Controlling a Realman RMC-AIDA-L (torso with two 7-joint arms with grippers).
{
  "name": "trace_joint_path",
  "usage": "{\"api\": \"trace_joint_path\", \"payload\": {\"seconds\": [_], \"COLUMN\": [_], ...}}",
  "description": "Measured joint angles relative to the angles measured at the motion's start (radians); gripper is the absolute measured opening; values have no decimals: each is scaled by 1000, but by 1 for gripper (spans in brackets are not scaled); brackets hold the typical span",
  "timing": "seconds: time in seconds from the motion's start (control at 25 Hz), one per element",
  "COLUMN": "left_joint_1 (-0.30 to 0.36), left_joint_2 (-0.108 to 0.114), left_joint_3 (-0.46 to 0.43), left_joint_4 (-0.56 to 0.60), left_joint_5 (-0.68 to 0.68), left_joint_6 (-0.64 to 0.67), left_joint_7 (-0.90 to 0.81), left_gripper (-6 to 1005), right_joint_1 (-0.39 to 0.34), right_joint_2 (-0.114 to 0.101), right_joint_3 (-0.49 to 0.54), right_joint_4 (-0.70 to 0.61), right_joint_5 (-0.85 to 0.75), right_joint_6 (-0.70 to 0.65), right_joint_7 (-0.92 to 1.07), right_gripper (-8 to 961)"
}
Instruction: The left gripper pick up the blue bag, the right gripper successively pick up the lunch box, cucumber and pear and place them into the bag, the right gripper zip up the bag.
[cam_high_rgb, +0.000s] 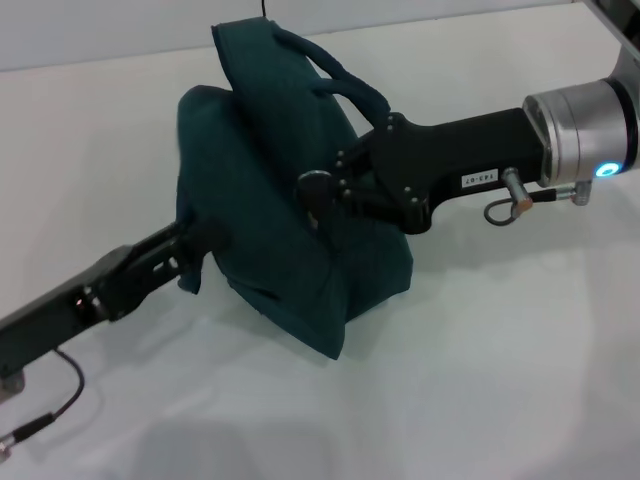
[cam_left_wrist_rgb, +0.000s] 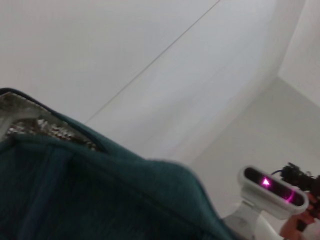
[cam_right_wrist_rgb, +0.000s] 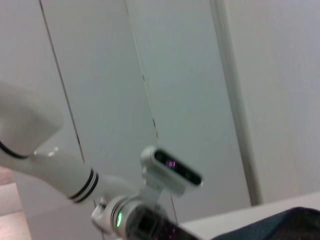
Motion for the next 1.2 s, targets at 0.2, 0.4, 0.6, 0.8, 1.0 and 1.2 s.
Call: {"api": "trace_joint_path", "payload": {"seconds": [0.2,0.4,0.6,0.8,1.0,1.2], "left_joint_1": [28,30,24,22,27,16], "left_joint_2": [-3,-10,-11,-11,1,29], "left_joint_3": [0,0,0,0,0,0], "left_joint_4": [-3,5,8,33,24,21], "left_joint_5": [5,25,37,-5,-126,-121], "left_joint_6": [-6,-9,-13,-19,35,92], "left_joint_7": [42,98,132,175,189,182], "left_gripper": [515,515,515,515,514,514], "right_joint_1": [8,21,25,40,23,25], "right_joint_2": [1,1,1,-4,-8,-3], "right_joint_3": [3,-3,-2,-35,-57,-63], "right_joint_4": [8,43,41,95,110,126], "right_joint_5": [36,73,131,128,105,86], "right_joint_6": [1,19,7,12,-1,-5], "right_joint_7": [-18,-37,-57,-55,-42,-34], "right_gripper": [10,10,10,10,10,10]}}
